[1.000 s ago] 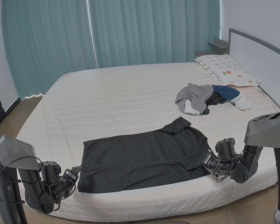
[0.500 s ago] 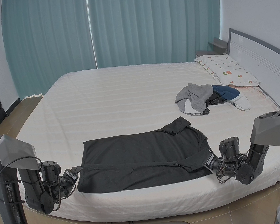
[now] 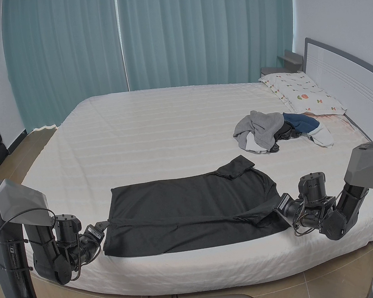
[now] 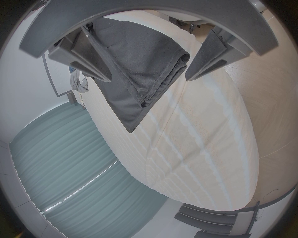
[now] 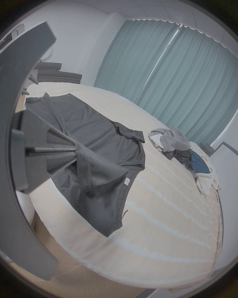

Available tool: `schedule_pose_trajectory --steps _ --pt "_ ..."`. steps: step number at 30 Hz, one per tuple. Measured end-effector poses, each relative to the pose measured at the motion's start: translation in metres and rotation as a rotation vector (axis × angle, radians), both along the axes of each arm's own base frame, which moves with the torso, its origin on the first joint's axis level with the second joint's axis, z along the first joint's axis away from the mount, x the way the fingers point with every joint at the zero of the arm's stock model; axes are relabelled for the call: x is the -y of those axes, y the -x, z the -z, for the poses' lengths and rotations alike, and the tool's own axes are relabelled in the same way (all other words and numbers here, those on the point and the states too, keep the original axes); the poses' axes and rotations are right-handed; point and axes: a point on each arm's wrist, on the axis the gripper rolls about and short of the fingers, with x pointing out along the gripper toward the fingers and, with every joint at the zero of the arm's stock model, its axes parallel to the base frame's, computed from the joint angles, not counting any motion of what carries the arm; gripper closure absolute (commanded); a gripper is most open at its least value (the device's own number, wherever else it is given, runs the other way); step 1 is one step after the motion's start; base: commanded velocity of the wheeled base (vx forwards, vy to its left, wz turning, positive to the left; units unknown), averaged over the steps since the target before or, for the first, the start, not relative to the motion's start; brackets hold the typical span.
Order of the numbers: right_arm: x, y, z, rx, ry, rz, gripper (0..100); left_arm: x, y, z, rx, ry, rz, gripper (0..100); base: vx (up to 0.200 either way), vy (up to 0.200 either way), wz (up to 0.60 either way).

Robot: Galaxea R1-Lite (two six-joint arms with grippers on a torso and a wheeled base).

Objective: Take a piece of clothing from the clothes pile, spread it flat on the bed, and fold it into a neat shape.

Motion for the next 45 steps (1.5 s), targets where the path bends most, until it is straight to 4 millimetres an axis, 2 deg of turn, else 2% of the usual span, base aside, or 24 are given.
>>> schedule_pose_trajectory --steps 16,21,27,28,37,45 --pt "-0.001 0.002 -0.032 0.039 -0.012 -0.002 100 0.000 0.000 0.000 0.002 -0.002 0.001 0 0.000 0.000 0.00" --pt "0.001 0.005 -0.034 0.017 -0.003 0.000 100 0.000 0.000 0.000 0.002 -0.002 0.001 0 0.000 0.000 0.00" --pt "0.003 0.010 -0.027 -0.068 0.029 -0.004 100 0.000 0.000 0.000 0.002 -0.002 0.001 0 0.000 0.000 0.00" --pt "0.002 0.010 -0.026 -0.071 0.031 -0.006 0 0.000 0.000 0.000 0.002 -0.002 0.000 0 0.000 0.000 0.00" --pt "0.003 0.008 -0.004 -0.124 0.078 -0.027 0 0.000 0.000 0.000 0.002 -0.002 0.001 0 0.000 0.000 0.00" --pt "0.011 0.004 0.002 -0.135 0.075 -0.006 0 0.000 0.000 0.000 0.002 -0.001 -0.001 0 0.000 0.000 0.00"
